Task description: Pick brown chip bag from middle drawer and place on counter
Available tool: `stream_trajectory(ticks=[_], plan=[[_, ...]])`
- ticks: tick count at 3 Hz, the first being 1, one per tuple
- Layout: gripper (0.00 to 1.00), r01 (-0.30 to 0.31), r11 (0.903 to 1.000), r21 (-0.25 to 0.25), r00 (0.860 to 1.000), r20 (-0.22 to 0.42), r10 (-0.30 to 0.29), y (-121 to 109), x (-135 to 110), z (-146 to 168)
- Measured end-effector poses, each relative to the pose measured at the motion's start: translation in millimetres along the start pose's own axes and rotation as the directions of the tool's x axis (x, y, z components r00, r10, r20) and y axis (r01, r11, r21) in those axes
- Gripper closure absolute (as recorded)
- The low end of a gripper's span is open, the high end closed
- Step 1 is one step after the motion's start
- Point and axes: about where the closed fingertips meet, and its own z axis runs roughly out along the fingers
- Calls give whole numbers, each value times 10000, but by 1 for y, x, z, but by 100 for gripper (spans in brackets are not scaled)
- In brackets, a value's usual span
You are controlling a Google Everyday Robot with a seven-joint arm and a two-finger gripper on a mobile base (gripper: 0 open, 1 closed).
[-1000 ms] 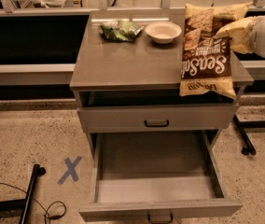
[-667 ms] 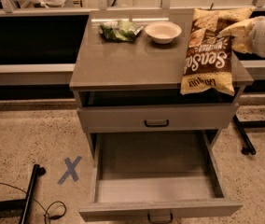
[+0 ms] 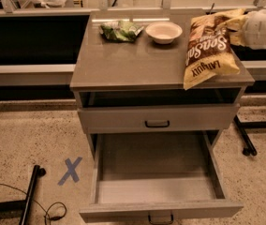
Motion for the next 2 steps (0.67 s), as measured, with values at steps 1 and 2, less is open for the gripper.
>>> stream_trajectory(ticks=[1, 2], plan=[[100, -53, 9998, -205, 9999, 149, 57, 6, -22, 21], [82, -30, 9997, -262, 9999, 155, 34, 8, -23, 22]])
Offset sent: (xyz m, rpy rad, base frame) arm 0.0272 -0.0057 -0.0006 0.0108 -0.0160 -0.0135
